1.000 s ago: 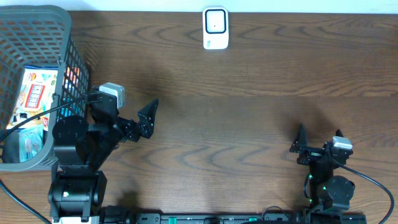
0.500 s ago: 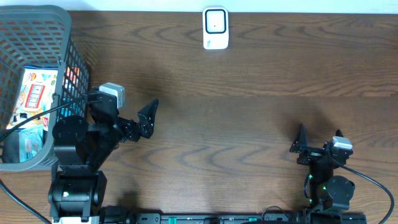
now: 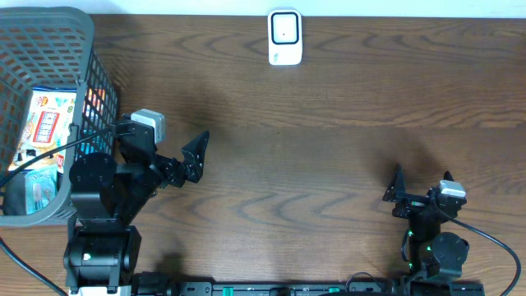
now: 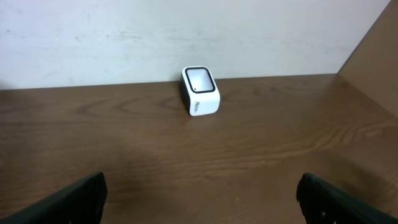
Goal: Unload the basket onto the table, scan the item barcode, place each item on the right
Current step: 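Raise the left gripper and move it toward the basket, then reach into the basket and grasp the green wipes pack with left gripper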
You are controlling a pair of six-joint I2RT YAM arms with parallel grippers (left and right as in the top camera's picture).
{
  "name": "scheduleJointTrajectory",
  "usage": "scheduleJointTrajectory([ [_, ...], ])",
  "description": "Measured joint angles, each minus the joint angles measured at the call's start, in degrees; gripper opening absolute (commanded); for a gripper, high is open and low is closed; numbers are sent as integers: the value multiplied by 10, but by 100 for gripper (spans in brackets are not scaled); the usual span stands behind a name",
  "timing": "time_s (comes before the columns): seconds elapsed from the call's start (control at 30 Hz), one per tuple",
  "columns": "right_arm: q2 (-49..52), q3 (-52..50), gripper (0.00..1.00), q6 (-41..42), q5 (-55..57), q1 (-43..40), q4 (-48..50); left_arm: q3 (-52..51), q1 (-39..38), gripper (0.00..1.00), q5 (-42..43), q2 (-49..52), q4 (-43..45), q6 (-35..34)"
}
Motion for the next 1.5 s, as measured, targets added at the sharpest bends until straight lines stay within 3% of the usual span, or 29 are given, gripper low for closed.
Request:
scheduleJointTrajectory([
  [0.17, 0, 0, 99, 0, 0, 0, 0, 1, 0, 98, -5, 0, 0, 4],
  [0.5, 0, 0, 99, 0, 0, 0, 0, 52, 0, 98, -104, 0, 26, 12],
  [0.7, 0, 0, 99, 0, 0, 0, 0, 85, 0, 98, -213, -2, 83, 21],
  [1.0, 0, 0, 99, 0, 0, 0, 0, 87, 3, 98, -365, 20, 115, 90],
  [1.2, 0, 0, 99, 0, 0, 0, 0, 124, 75, 98, -451, 72, 119, 104],
  [1.5, 0, 0, 99, 0, 0, 0, 0, 200, 218, 97, -471, 155, 53, 72],
])
